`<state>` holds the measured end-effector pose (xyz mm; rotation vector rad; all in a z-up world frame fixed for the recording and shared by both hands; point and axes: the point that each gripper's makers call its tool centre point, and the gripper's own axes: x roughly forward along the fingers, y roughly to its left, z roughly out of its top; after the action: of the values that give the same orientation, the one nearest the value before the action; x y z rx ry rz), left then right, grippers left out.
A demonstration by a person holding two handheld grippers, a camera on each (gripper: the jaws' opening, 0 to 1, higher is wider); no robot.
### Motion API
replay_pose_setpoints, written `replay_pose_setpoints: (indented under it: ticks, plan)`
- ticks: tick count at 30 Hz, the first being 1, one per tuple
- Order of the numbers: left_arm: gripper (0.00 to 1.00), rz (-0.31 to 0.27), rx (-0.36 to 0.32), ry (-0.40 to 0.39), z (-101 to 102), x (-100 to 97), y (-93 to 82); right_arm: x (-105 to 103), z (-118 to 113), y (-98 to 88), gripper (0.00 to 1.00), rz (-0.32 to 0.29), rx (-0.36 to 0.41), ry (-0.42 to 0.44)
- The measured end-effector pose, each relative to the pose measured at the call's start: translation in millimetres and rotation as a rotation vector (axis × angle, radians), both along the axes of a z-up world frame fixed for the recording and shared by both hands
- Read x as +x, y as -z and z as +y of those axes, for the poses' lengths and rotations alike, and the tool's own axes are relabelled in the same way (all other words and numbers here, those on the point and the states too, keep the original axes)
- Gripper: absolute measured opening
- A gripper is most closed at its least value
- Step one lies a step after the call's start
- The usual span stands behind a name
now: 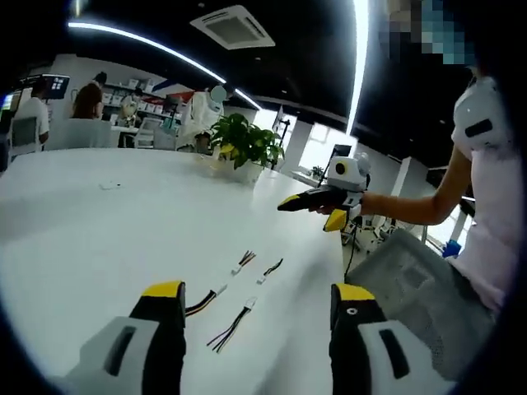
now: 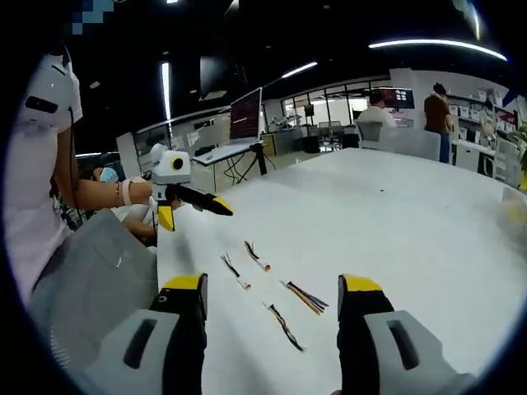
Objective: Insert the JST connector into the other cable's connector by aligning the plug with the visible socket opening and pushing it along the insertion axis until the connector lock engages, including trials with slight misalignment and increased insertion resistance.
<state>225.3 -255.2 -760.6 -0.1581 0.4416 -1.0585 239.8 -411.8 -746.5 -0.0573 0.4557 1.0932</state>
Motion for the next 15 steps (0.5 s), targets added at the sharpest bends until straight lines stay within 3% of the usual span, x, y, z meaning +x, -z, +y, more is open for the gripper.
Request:
replay_pose_setpoints:
  ticks: [6,15]
  plan:
    - [0.66,0.026,-0.023,0.001,-1.8,3.9,0.1,-2.7,4.6,2.9,0.51,0.025,0.032,-0.064]
    - [0.67,0.094,-0.009,-0.002,2.3,9.9,22.1,-1.6,18.4,9.0,0.43,0.050,0.049,-0.148]
